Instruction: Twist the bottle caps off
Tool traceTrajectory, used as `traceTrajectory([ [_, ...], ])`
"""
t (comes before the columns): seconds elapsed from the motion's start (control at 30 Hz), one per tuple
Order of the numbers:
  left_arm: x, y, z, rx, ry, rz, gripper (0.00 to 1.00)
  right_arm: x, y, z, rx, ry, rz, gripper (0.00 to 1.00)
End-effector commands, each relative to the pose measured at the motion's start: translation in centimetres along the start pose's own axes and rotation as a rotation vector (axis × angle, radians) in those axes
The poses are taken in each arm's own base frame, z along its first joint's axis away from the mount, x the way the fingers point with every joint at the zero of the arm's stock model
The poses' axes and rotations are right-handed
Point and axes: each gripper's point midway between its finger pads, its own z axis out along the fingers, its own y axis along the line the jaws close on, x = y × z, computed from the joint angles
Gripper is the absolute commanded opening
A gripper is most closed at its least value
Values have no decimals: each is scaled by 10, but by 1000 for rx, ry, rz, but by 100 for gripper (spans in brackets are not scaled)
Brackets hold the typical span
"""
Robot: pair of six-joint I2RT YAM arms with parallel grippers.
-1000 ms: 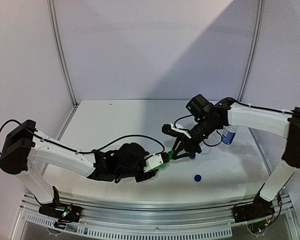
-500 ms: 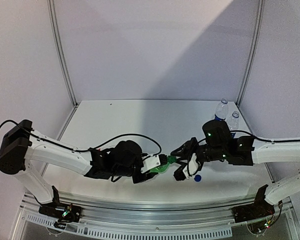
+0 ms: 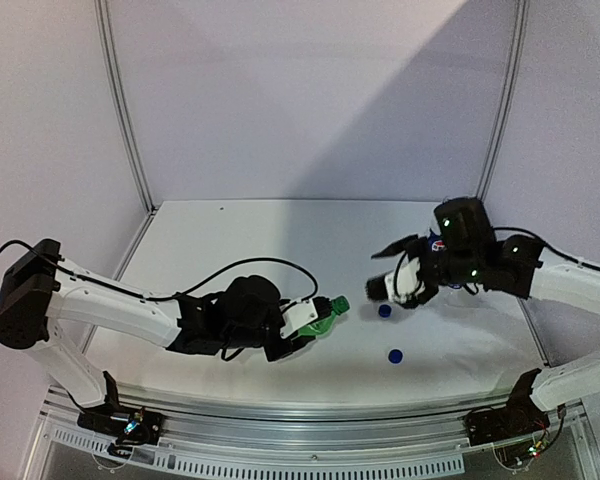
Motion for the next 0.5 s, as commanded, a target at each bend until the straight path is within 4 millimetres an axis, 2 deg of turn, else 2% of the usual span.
traceTrajectory([
  [0.0, -12, 14, -6, -61, -36, -20, 41, 0, -83, -44, 109, -127, 725, 75],
  [0.03, -12, 14, -6, -64, -34, -16, 41, -3, -98, -54, 78, -152, 845, 75],
  [0.1, -10, 14, -4, -71, -26, -7, 41, 2, -89, -45, -73, -80, 1049, 74],
  [0.13, -9, 13, -3, -76, -22, -2, 41, 2, -79, -29, -182, -47, 1127, 74],
  [0.2, -7, 14, -1, -90, -6, 10, 41, -3, -58, -12, -384, -2, 1280, 73],
  [0.23, -7, 13, 0, -96, -2, 16, 41, -5, -42, 2, -506, 21, 1354, 73],
  [0.37, -6, 15, 0, -126, 7, 37, 41, -21, -8, 23, -830, 28, 1582, 71],
  [0.47, -5, 15, 1, -134, 16, 48, 41, -24, 1, 33, -909, 28, 1645, 72],
])
